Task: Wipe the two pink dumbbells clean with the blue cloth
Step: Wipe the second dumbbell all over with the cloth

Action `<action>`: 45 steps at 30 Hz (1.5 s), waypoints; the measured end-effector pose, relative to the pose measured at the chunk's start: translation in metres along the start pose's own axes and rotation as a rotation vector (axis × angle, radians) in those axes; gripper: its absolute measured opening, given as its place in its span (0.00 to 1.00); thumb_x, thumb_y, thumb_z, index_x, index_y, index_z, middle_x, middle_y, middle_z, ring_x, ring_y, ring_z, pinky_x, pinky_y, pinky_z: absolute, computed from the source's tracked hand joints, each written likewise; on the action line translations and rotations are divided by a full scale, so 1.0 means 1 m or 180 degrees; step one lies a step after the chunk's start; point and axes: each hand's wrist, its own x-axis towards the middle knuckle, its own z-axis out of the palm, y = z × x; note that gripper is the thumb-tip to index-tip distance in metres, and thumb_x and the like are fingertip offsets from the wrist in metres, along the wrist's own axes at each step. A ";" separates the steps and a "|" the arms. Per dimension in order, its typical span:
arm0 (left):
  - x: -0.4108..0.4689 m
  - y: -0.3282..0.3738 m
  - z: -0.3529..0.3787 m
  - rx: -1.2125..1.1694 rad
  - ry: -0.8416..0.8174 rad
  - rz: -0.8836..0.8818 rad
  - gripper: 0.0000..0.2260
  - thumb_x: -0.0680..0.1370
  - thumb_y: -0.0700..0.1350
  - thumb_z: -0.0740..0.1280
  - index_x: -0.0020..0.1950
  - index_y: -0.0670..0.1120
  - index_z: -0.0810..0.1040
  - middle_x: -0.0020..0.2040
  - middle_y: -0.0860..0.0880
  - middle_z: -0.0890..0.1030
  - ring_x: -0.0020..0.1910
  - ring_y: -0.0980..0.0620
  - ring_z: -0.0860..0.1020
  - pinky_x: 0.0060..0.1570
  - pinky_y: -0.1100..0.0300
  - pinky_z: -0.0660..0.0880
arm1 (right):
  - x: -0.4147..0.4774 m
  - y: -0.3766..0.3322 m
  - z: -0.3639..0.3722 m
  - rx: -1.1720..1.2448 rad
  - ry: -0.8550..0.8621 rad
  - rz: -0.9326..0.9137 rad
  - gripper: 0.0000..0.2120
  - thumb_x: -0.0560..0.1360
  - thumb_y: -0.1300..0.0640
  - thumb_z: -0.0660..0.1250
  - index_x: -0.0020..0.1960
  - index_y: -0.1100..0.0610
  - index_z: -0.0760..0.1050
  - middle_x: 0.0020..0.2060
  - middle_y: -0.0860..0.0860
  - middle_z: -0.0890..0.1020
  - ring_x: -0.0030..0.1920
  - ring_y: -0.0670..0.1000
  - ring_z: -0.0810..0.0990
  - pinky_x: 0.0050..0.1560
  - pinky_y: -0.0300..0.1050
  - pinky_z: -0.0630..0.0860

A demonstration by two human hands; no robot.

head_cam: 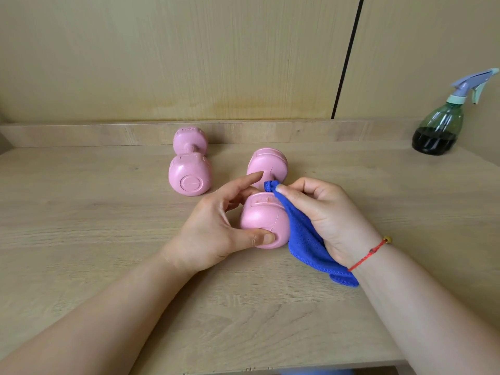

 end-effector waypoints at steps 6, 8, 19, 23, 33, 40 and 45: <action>-0.001 -0.003 -0.001 -0.0118 0.0016 0.0042 0.40 0.61 0.42 0.81 0.70 0.58 0.72 0.58 0.52 0.81 0.61 0.52 0.78 0.66 0.46 0.72 | -0.005 -0.005 -0.001 0.0116 -0.0355 0.0083 0.17 0.62 0.49 0.76 0.46 0.59 0.81 0.45 0.58 0.85 0.44 0.51 0.82 0.50 0.48 0.77; -0.002 -0.003 0.000 -0.0120 0.0033 0.0051 0.40 0.62 0.38 0.81 0.71 0.54 0.72 0.58 0.51 0.82 0.61 0.53 0.78 0.65 0.53 0.74 | -0.003 -0.004 0.002 0.0002 -0.0175 0.0003 0.13 0.66 0.49 0.76 0.43 0.58 0.80 0.41 0.58 0.83 0.41 0.51 0.80 0.48 0.48 0.75; -0.004 0.001 -0.001 -0.0028 -0.0143 0.0282 0.49 0.63 0.34 0.81 0.75 0.56 0.59 0.60 0.50 0.79 0.61 0.58 0.77 0.56 0.72 0.71 | -0.006 0.001 -0.006 -0.0136 -0.0293 -0.0211 0.11 0.68 0.50 0.75 0.44 0.56 0.81 0.40 0.51 0.83 0.42 0.48 0.79 0.48 0.47 0.75; -0.008 0.003 0.001 0.0021 0.0149 0.0402 0.49 0.62 0.35 0.81 0.72 0.62 0.59 0.56 0.53 0.80 0.53 0.61 0.78 0.53 0.74 0.70 | -0.006 -0.001 0.000 -0.0292 -0.0250 -0.0310 0.14 0.66 0.48 0.78 0.44 0.56 0.81 0.40 0.50 0.83 0.42 0.47 0.78 0.48 0.44 0.74; -0.014 0.005 -0.005 0.0747 0.0090 0.0574 0.51 0.63 0.49 0.79 0.79 0.58 0.53 0.59 0.57 0.79 0.63 0.49 0.74 0.70 0.52 0.64 | -0.005 0.005 -0.003 -0.0251 0.0007 -0.0563 0.11 0.79 0.54 0.67 0.39 0.57 0.79 0.35 0.51 0.75 0.39 0.48 0.71 0.45 0.47 0.67; -0.014 0.004 -0.006 0.0691 0.0062 0.0431 0.57 0.63 0.50 0.80 0.80 0.57 0.43 0.59 0.61 0.79 0.67 0.52 0.72 0.72 0.60 0.61 | -0.008 -0.003 -0.003 0.0745 -0.0051 -0.0127 0.08 0.77 0.58 0.67 0.44 0.55 0.84 0.45 0.54 0.83 0.47 0.51 0.78 0.55 0.50 0.72; -0.013 0.005 0.000 0.0232 0.0133 0.0313 0.62 0.62 0.36 0.82 0.78 0.61 0.40 0.58 0.55 0.79 0.59 0.57 0.77 0.55 0.73 0.69 | -0.013 -0.007 -0.010 0.0279 -0.0664 0.0039 0.12 0.66 0.55 0.73 0.49 0.55 0.85 0.49 0.54 0.86 0.51 0.49 0.83 0.58 0.42 0.77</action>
